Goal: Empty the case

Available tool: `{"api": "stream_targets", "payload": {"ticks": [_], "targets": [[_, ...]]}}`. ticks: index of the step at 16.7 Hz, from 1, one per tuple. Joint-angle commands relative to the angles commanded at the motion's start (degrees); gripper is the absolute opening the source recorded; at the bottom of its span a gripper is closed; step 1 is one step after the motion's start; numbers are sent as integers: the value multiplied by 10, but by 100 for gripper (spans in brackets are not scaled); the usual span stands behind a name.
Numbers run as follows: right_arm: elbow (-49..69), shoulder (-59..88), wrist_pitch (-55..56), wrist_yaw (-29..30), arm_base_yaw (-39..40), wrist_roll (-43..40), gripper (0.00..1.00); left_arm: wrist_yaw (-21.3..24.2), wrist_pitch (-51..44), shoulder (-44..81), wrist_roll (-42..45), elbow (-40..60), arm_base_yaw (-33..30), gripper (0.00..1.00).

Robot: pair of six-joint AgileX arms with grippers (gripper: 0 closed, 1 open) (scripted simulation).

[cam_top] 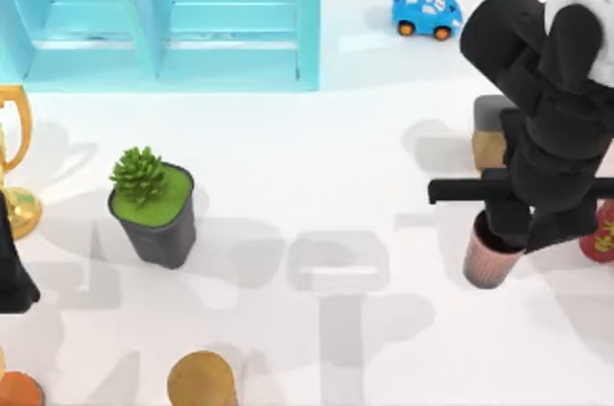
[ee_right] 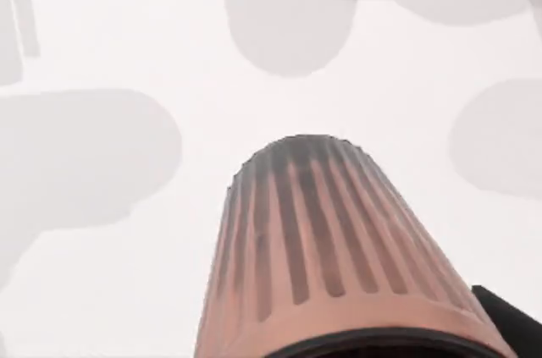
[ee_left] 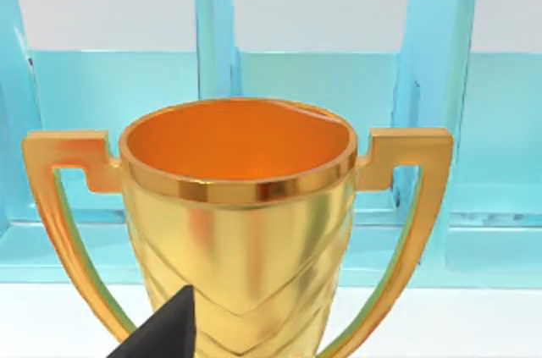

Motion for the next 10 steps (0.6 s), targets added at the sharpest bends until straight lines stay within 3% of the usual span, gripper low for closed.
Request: {"api": "stream_targets", "payload": {"ticks": [10], "targets": [[-55, 1, 41, 3, 9, 20, 0, 0, 0, 0, 0, 0, 0, 100]]}}
